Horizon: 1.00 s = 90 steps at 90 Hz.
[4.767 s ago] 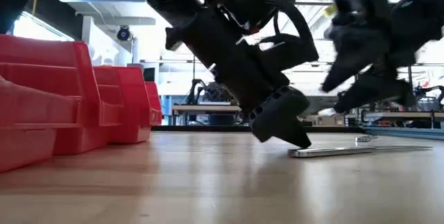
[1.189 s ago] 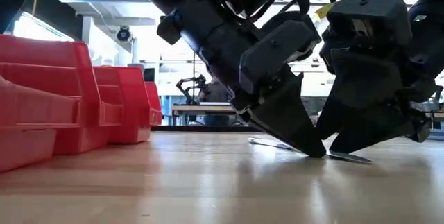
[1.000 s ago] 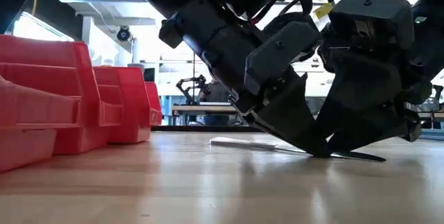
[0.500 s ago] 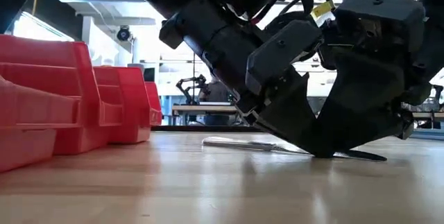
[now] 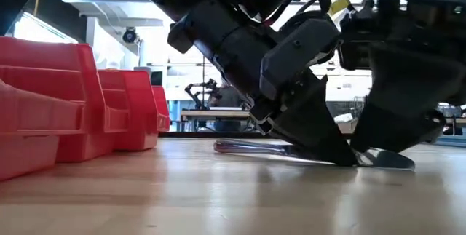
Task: Sort silverware
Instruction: Put the silver knife in the bottom red bin
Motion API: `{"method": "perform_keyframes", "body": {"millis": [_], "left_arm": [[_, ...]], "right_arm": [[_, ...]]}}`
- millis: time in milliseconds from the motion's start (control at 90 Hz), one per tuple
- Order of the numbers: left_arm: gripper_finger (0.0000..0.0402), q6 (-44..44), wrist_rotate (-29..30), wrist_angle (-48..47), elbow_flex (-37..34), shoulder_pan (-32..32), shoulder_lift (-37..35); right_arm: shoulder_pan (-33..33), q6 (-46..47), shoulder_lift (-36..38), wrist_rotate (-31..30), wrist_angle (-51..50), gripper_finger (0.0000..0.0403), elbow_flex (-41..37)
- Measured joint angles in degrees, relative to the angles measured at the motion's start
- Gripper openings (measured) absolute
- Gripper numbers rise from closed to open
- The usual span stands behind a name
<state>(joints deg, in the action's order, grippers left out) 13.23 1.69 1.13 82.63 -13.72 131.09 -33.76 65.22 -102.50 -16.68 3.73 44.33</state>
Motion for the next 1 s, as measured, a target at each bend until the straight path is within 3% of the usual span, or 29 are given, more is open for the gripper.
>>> {"method": "perform_keyframes", "body": {"millis": [189,433,611,789,1000], "left_arm": [[0.0000,0.02,0.42,-0.02,0.02,0.01,0.04],[0.0000,-0.83,-0.38,-0.73,0.02,0.01,-1.17],[0.0000,-8.23,-0.95,-10.73,-0.48,-0.72,-7.03],[0.0006,-13.00,2.98,-22.74,-0.18,-3.36,-14.39],[0.0080,-17.16,12.41,-23.90,-0.22,-4.17,-13.62]], "right_arm": [[-1.07,-2.75,-1.82,-0.91,-1.54,0.0132,0.03],[-1.04,-2.08,-3.10,-1.93,-4.38,0.0012,0.11],[-1.04,-2.00,-3.10,-2.28,-5.17,0.0001,0.14],[-1.09,-2.28,-3.10,-2.72,-4.51,0.0000,-0.08],[-1.13,-2.70,-3.13,-3.27,-3.85,0.0000,-0.19]]}}
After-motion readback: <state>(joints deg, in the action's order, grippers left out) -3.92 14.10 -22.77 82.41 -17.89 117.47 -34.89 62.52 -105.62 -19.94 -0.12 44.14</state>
